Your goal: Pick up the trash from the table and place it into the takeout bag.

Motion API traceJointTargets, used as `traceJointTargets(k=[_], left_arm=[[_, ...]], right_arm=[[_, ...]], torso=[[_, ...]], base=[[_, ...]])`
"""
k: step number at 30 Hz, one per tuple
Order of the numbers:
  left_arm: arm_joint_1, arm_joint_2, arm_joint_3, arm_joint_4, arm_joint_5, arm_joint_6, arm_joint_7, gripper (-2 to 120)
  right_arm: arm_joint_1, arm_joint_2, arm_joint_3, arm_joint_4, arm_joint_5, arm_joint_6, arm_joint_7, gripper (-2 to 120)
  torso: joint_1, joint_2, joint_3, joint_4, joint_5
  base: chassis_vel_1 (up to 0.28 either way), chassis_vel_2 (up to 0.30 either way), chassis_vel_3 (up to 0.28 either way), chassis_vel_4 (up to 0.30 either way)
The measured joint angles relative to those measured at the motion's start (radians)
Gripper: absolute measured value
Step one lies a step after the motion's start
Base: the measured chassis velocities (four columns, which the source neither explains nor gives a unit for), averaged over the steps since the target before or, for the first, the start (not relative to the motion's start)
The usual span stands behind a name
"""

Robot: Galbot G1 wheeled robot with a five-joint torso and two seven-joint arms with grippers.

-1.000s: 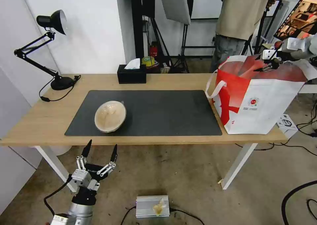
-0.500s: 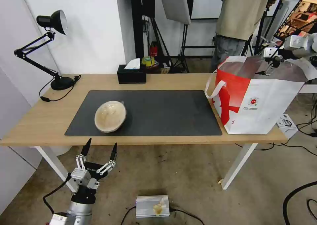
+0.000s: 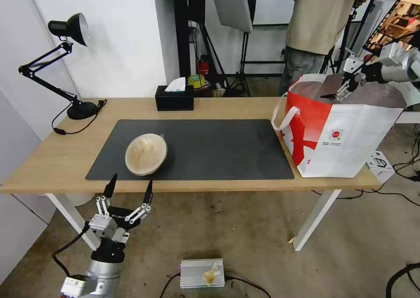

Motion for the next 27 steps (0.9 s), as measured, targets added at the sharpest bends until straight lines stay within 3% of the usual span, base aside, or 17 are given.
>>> traceJointTargets(k=[4, 6, 7, 11, 12, 16, 25, 27], left_arm=[[-0.020, 0.006, 0.003, -0.018, 0.002, 0.022, -0.016, 100], [-0.039, 0.015, 0.004, -0.035, 0.003, 0.045, -0.036, 100], [-0.039, 0.015, 0.004, -0.035, 0.003, 0.045, -0.036, 100], [-0.059, 0.028, 0.007, -0.043, 0.003, 0.064, -0.042, 100], [-0.059, 0.028, 0.007, -0.043, 0.003, 0.064, -0.042, 100], [-0.065, 0.033, 0.006, -0.053, 0.002, 0.074, -0.044, 100], [-0.059, 0.031, -0.003, -0.067, 0.001, 0.078, -0.045, 100], [-0.057, 0.029, -0.011, -0.071, -0.001, 0.079, -0.049, 100]], right_arm=[[-0.060, -0.036, 0.035, 0.075, 0.115, -0.019, 0.099, 100], [-0.163, -0.082, 0.083, 0.189, 0.235, -0.030, 0.243, 100], [-0.163, -0.082, 0.083, 0.189, 0.235, -0.030, 0.243, 100], [-0.297, -0.123, 0.150, 0.365, 0.366, -0.028, 0.534, 100], [-0.297, -0.123, 0.150, 0.365, 0.366, -0.028, 0.534, 100], [-0.360, -0.129, 0.178, 0.495, 0.398, 0.007, 0.777, 100], [-0.370, -0.131, 0.181, 0.646, 0.414, 0.012, 0.952, 100], [-0.393, -0.124, 0.178, 0.725, 0.433, 0.016, 1.047, 100]], torso=[[0.000, 0.000, 0.000, -0.0004, -0.0002], [0.000, 0.000, 0.000, -0.0002, 0.0002], [0.000, 0.000, 0.000, -0.0002, 0.0002], [0.000, 0.000, 0.000, -0.0002, -0.0001], [0.000, 0.000, 0.000, -0.0002, -0.0001], [0.000, 0.000, 0.000, 0.0001, -0.0001], [0.000, 0.000, 0.000, 0.0000, -0.0002], [0.000, 0.000, 0.000, -0.0001, -0.0003]], base=[[0.000, 0.000, 0.000, 0.000], [0.000, 0.000, 0.000, 0.000], [0.000, 0.000, 0.000, 0.000], [0.000, 0.000, 0.000, 0.000], [0.000, 0.000, 0.000, 0.000], [0.000, 0.000, 0.000, 0.000], [0.000, 0.000, 0.000, 0.000], [0.000, 0.000, 0.000, 0.000]])
